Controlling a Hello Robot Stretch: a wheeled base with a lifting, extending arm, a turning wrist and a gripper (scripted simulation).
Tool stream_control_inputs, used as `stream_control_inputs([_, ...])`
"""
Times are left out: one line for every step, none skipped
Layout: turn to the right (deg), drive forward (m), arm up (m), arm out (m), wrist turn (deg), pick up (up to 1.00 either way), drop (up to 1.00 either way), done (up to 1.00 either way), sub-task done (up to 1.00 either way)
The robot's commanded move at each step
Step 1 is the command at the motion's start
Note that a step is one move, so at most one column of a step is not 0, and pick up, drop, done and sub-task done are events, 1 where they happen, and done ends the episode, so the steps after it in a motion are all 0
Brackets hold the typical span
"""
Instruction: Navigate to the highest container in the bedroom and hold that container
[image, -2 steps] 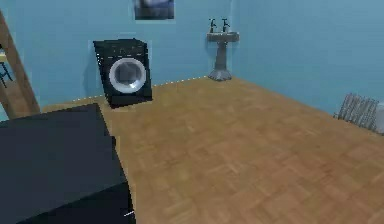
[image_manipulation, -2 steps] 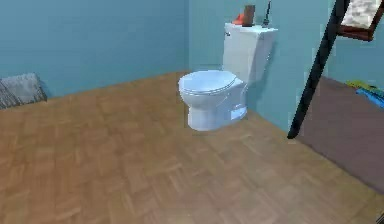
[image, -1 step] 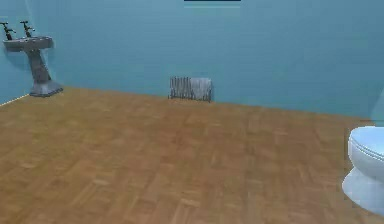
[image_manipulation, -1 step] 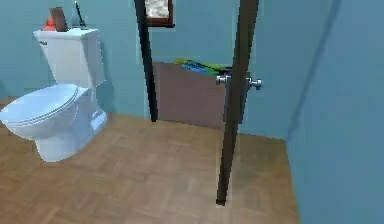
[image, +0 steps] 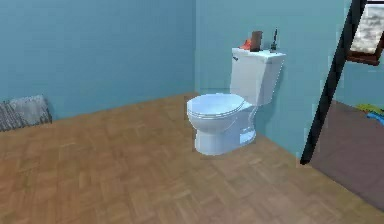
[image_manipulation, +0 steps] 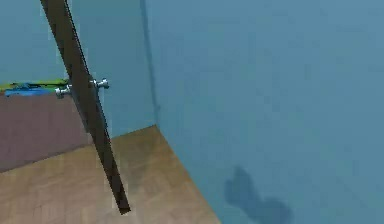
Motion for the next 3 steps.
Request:
stream_control_inputs([18.0,0.00,0.00,0.00,0.0,0.00,0.00,0.00,0.00])
stream_control_inputs([0.0,0.90,0.00,0.00,0.0,0.00,0.00,0.00,0.00])
stream_control_inputs([42.0,0.00,0.00,0.00,0.0,0.00,0.00,0.00,0.00])
